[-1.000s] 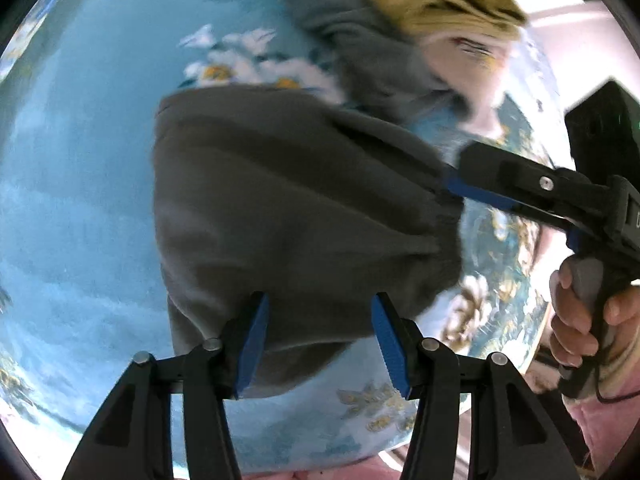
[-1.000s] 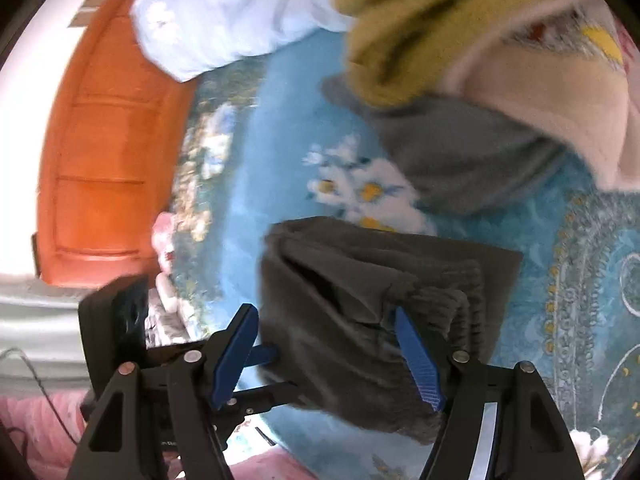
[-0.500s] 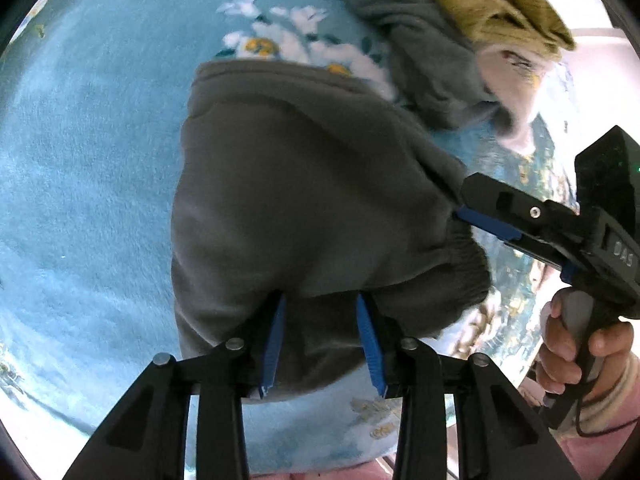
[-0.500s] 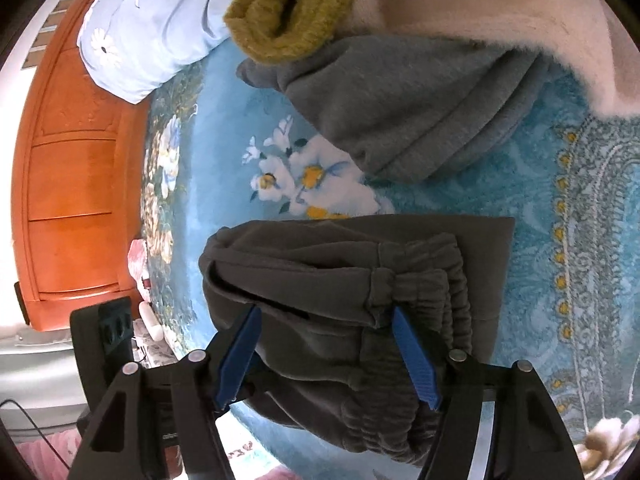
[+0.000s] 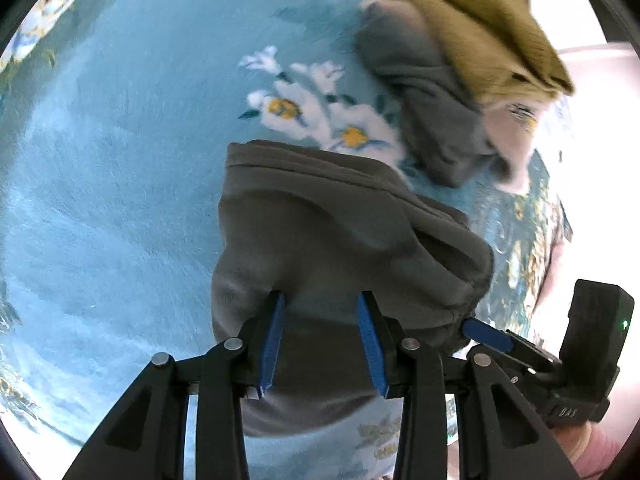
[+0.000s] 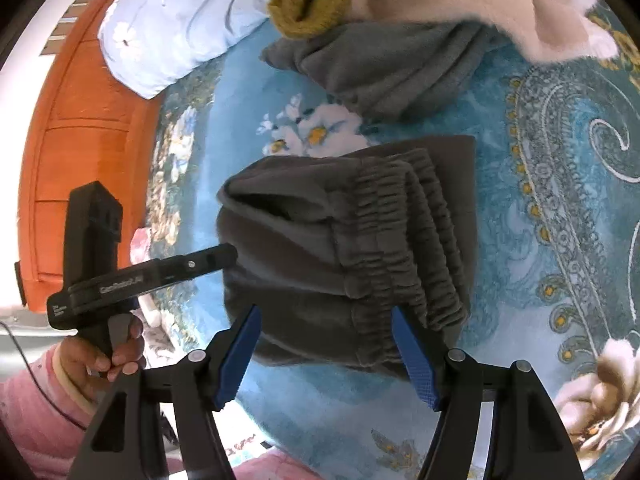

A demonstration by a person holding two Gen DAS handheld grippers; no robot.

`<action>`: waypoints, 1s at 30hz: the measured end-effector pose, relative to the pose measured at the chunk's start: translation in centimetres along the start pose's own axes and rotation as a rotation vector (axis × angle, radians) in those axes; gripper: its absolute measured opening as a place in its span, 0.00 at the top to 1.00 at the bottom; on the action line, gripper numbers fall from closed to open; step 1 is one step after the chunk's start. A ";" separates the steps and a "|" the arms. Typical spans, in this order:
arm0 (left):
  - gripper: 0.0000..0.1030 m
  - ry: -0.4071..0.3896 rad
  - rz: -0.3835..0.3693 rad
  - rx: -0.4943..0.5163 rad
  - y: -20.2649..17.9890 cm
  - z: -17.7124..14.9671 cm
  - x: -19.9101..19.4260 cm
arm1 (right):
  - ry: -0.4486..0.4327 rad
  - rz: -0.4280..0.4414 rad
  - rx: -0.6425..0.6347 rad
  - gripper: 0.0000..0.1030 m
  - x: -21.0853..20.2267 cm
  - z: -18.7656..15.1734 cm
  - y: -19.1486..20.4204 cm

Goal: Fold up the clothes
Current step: 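Lift the folded grey sweatpants off the blanket with both grippers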

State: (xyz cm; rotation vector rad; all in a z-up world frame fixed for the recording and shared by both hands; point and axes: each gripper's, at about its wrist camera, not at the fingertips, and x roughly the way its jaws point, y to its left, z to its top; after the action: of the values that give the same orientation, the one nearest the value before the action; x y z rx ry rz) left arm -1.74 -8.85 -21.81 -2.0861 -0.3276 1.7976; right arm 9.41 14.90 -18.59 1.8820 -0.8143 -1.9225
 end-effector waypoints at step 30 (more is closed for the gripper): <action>0.29 0.027 0.049 -0.086 3.8 -0.2 2.4 | 0.021 0.003 0.243 0.27 2.4 1.7 -7.9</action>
State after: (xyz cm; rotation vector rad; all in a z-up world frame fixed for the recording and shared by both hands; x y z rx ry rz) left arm -1.44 -11.31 -25.50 -2.1929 -0.3553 1.8119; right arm 8.83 19.89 -25.29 2.0315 -1.0863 -1.8692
